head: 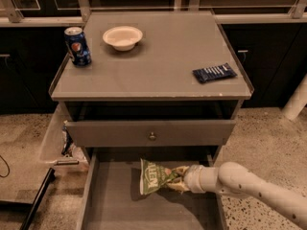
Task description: Pick green jalapeno chip bag from middle drawer and place on counter
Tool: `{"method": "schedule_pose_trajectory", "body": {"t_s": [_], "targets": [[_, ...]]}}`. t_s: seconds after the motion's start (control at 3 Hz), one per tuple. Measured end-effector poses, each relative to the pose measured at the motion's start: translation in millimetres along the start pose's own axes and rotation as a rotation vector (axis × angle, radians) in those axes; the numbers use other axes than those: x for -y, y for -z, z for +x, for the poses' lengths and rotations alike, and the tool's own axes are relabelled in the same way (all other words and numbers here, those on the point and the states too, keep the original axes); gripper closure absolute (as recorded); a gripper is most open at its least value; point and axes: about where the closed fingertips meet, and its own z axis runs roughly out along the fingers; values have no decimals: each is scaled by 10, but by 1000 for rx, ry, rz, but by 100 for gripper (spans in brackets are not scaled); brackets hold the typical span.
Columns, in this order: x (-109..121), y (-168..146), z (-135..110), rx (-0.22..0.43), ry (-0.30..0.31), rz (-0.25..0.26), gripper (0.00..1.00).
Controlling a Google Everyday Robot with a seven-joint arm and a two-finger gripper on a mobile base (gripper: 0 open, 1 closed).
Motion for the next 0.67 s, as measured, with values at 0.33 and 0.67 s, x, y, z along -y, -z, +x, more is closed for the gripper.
{"method": "schedule_pose_trajectory", "body": {"t_s": [0.33, 0.67], "targets": [[71, 289, -227, 15, 30, 24, 100], [194, 499, -417, 37, 37, 31, 100]]}}
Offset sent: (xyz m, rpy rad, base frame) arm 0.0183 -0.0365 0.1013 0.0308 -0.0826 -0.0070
